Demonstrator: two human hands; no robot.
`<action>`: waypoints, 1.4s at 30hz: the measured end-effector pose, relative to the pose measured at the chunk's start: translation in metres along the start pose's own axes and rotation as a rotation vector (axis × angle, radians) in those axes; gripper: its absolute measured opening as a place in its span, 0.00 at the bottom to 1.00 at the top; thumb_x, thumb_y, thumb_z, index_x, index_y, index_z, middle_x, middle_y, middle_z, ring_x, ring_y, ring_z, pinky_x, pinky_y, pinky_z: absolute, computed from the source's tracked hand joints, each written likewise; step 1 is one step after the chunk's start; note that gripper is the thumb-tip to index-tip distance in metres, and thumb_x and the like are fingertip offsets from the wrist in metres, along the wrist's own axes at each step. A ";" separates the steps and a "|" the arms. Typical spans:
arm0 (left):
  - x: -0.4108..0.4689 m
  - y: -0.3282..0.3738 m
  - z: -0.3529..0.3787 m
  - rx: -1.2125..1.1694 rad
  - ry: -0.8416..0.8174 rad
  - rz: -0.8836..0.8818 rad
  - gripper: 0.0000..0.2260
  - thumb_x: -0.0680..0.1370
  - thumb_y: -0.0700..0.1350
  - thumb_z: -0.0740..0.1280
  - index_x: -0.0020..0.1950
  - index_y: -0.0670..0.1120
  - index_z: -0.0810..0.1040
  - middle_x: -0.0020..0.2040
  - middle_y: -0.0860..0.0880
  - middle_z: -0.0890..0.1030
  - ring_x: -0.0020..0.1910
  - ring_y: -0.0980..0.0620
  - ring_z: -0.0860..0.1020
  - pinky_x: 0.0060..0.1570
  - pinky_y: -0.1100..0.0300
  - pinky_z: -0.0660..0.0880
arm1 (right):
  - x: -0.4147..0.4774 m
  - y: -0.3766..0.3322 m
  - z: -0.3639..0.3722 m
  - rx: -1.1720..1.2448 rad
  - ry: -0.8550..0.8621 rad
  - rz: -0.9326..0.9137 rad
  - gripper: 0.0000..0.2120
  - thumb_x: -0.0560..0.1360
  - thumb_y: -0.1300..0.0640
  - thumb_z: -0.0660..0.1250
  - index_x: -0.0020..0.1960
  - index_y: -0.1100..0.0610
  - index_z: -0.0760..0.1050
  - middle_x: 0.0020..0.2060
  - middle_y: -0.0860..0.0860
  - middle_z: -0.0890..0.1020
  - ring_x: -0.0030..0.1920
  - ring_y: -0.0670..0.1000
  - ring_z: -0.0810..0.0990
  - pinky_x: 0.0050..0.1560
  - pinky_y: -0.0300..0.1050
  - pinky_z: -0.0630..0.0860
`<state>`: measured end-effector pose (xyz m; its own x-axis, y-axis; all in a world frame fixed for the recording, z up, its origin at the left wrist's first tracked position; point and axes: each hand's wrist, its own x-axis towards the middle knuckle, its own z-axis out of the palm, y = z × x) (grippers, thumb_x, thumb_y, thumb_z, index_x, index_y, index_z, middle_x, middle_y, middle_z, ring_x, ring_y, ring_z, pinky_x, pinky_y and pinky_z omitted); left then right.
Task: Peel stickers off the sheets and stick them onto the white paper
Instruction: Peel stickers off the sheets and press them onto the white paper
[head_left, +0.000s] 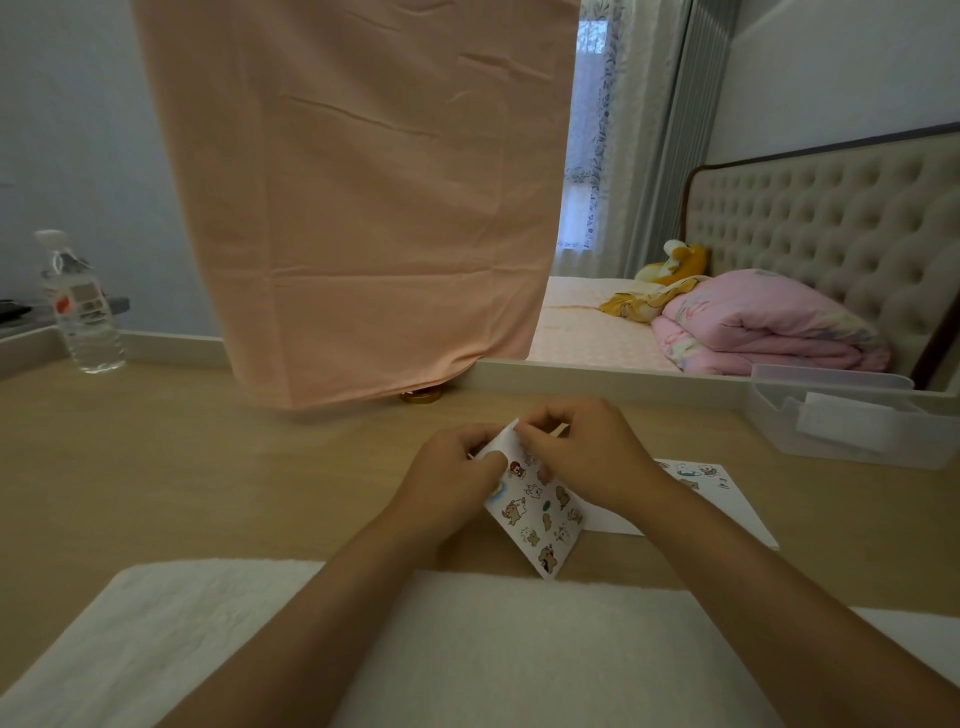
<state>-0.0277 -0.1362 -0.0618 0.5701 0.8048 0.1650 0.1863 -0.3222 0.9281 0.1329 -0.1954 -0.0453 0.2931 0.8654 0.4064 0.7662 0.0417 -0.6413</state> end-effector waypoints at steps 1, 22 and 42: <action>0.000 -0.001 0.000 0.003 0.008 0.005 0.17 0.77 0.38 0.63 0.56 0.58 0.83 0.45 0.53 0.86 0.44 0.56 0.85 0.51 0.50 0.83 | -0.001 0.001 0.002 -0.015 0.012 -0.018 0.06 0.77 0.50 0.68 0.45 0.45 0.84 0.39 0.41 0.85 0.36 0.42 0.83 0.43 0.51 0.83; 0.005 0.002 0.001 -0.206 0.158 -0.026 0.11 0.80 0.47 0.67 0.44 0.42 0.84 0.39 0.46 0.85 0.40 0.50 0.85 0.41 0.60 0.80 | -0.008 0.009 0.012 -0.431 0.382 -0.690 0.07 0.78 0.51 0.70 0.49 0.51 0.85 0.42 0.46 0.83 0.35 0.47 0.79 0.30 0.44 0.75; 0.010 -0.005 -0.007 0.318 0.311 0.123 0.06 0.76 0.54 0.70 0.39 0.57 0.78 0.47 0.58 0.78 0.51 0.56 0.75 0.50 0.55 0.74 | -0.007 -0.017 0.000 0.194 0.086 0.221 0.09 0.75 0.51 0.74 0.37 0.51 0.85 0.33 0.45 0.86 0.35 0.46 0.85 0.43 0.49 0.83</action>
<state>-0.0290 -0.1229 -0.0628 0.3449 0.8467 0.4051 0.3964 -0.5226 0.7548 0.1178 -0.2021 -0.0371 0.4945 0.8188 0.2916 0.5571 -0.0411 -0.8294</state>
